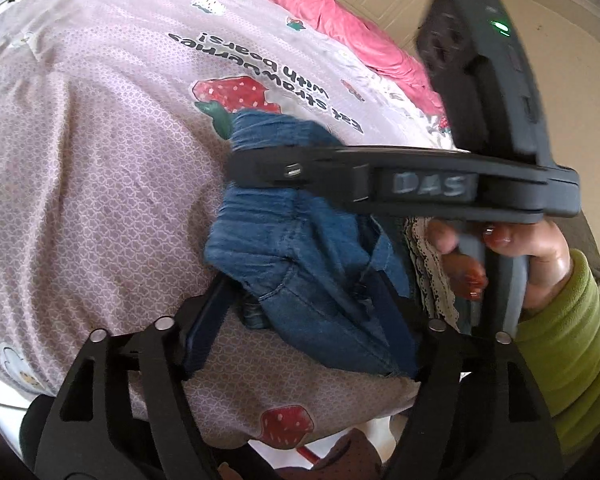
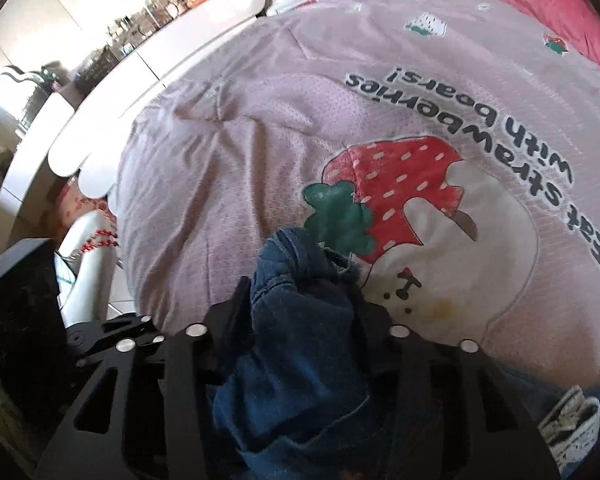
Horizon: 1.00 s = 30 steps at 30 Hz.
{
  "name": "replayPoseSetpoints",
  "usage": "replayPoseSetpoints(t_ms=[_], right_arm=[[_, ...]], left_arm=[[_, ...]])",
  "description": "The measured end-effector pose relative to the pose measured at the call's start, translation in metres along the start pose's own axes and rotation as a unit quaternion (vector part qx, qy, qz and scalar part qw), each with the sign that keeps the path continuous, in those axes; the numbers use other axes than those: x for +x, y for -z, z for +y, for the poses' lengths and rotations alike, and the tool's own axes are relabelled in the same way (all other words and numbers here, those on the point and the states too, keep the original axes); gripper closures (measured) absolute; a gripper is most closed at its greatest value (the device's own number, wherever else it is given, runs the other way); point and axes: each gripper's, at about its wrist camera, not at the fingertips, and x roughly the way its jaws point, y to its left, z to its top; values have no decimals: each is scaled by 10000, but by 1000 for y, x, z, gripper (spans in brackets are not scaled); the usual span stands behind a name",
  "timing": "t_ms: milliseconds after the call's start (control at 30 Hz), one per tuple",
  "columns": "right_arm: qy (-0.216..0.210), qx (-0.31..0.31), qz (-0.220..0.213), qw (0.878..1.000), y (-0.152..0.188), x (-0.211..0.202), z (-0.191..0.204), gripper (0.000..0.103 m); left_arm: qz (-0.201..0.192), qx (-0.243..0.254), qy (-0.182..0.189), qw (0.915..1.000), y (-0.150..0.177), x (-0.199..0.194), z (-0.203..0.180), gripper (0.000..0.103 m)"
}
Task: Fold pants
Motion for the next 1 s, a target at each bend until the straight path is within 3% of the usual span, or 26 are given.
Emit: replayPoseSetpoints(t_ms=[133, 300, 400, 500, 567, 600, 833, 967, 1000], right_arm=[[-323, 263, -320, 9986, 8, -31, -12, 69], [-542, 355, -669, 9957, 27, -74, -24, 69], [-565, 408, -846, 9940, 36, -92, -30, 69], [-610, 445, -1046, 9916, 47, -110, -39, 69], [-626, 503, -1125, 9904, 52, -117, -44, 69], [-610, 525, -1169, 9899, 55, -120, -47, 69], [-599, 708, -1576, 9831, 83, -156, -74, 66], [-497, 809, -1791, 9792, 108, -176, -89, 56], [-467, 879, -1860, 9775, 117, -182, -94, 48]], left_arm=[[-60, 104, 66, 9999, -1, -1, -4, 20], [-138, 275, 84, 9995, 0, -6, -16, 12], [32, 285, 302, 9991, 2, 4, -26, 12], [232, 106, 887, 9957, 1, 17, -33, 12], [307, 63, 1343, 9904, -2, 21, -43, 17], [292, 71, 1415, 9895, -4, 22, -48, 25], [184, 641, 1359, 9885, -6, 20, -105, 25], [242, 883, 1389, 9861, -1, 28, -133, 25], [289, 1004, 1434, 9841, 3, 31, -141, 24]])
